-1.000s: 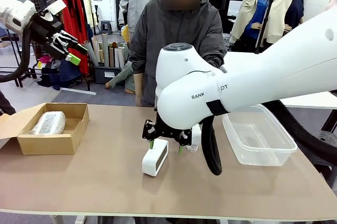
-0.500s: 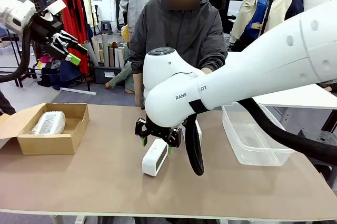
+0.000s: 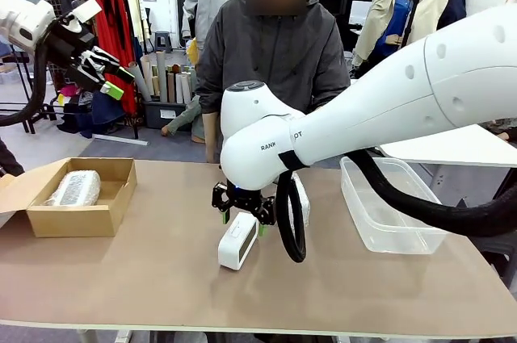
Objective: Separate and place wrapped and unwrapped clocks.
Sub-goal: Pick up the Digital clock indicated by the person.
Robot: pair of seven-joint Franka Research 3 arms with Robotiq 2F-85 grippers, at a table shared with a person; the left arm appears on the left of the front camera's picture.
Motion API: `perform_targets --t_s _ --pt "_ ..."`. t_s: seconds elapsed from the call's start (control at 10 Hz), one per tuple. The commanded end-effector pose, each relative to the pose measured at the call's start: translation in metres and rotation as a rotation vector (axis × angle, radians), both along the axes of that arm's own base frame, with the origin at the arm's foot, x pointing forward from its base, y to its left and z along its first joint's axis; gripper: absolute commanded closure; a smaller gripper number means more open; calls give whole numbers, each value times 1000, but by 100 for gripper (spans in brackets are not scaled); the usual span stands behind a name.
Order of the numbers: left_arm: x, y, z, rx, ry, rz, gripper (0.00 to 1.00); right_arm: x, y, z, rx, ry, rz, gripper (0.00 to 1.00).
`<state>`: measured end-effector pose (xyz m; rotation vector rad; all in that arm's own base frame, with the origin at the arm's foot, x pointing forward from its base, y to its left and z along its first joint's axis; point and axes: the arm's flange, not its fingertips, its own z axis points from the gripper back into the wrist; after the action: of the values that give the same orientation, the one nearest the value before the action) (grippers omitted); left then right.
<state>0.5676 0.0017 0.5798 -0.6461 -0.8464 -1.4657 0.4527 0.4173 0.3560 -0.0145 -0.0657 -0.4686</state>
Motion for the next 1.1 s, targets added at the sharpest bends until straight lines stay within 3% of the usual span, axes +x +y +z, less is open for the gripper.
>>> perform_targets --t_s 0.0,0.6,0.7,0.8,1.0 --pt "-2 0 1 -2 2 -3 0 4 4 -7 1 -14 -35 0" --pt "-2 0 1 -2 2 -3 0 10 -9 -38 30 25 -7 0" --pt "-2 0 1 -2 2 -3 0 7 -11 -35 111 -9 78 0" --pt "-2 0 1 -2 2 -3 0 13 -7 -38 -3 32 -21 0" --pt "-2 0 1 -2 2 -3 0 13 -7 -38 -3 32 -21 0"
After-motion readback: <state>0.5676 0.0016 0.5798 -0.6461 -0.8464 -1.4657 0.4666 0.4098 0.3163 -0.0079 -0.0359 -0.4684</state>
